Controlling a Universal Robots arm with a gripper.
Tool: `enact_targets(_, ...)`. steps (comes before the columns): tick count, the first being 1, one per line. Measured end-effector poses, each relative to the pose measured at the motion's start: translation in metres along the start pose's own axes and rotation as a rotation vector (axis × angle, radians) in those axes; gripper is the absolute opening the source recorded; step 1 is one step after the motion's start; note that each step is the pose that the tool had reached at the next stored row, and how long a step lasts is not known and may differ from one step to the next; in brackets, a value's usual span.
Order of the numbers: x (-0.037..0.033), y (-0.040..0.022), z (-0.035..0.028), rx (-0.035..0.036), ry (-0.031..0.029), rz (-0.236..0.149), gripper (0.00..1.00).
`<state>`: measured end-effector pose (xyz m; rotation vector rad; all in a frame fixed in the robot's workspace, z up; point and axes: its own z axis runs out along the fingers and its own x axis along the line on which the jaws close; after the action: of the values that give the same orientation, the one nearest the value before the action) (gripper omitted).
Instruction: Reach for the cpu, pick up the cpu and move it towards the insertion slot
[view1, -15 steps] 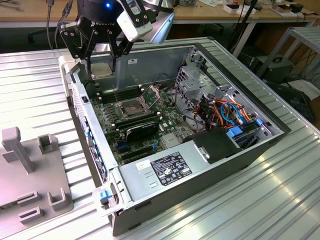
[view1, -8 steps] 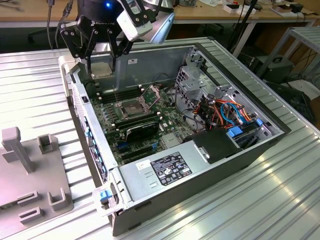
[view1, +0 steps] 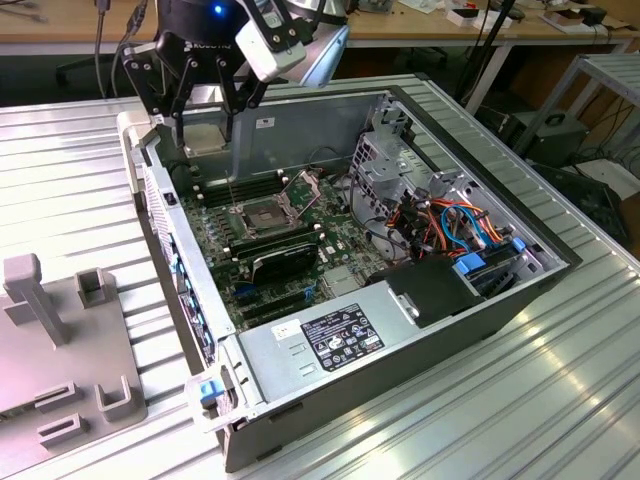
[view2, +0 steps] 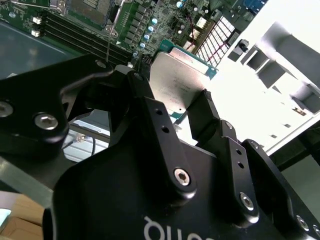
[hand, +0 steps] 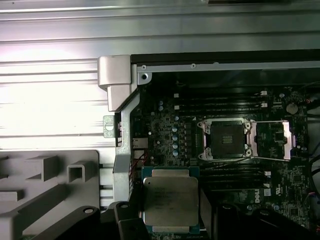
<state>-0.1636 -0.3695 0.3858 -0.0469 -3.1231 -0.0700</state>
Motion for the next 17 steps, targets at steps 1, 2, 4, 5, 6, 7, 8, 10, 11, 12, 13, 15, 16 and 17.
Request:
enact_targets(1, -0.0003, 0.0005, 0.0001, 0.0001, 0.0001, 0.0, 0.55)
enact_targets(2, -0.0006, 0.0009, 0.0001, 0.0001, 0.0, 0.0, 0.55)
enact_targets(4, -0.0011, 0.0023, 0.0004, 0.0, -0.0001, 0.0, 0.55)
enact_targets(5, -0.0017, 0.0039, 0.0006, 0.0, 0.0, 0.0, 0.55)
enact_targets(6, -0.0023, 0.0066, 0.0009, 0.0, 0.0, 0.0, 0.55)
enact_targets(7, -0.0026, 0.0092, 0.0011, 0.0, -0.0001, 0.0, 0.55)
enact_targets(8, -0.0032, 0.0131, 0.0019, 0.0001, 0.0, 0.0, 0.55)
enact_targets(10, -0.0056, 0.0159, 0.0027, -0.0001, -0.0001, 0.0, 0.55)
enact_targets(11, -0.0081, 0.0169, 0.0029, 0.0, 0.0001, 0.0, 0.55)
enact_targets(12, -0.0105, 0.0173, 0.0031, 0.0, 0.0, 0.001, 0.55)
enact_targets(13, -0.0164, 0.0179, 0.0034, 0.0, -0.0001, 0.001, 0.55)
enact_targets(15, -0.0312, 0.0199, 0.0044, 0.0, -0.0001, 0.002, 0.55)
enact_targets(16, -0.0402, 0.0227, 0.0057, 0.0, -0.0001, 0.002, 0.55)
enact_targets(17, -0.0432, 0.0234, 0.0063, 0.0001, 0.0, 0.002, 0.55)
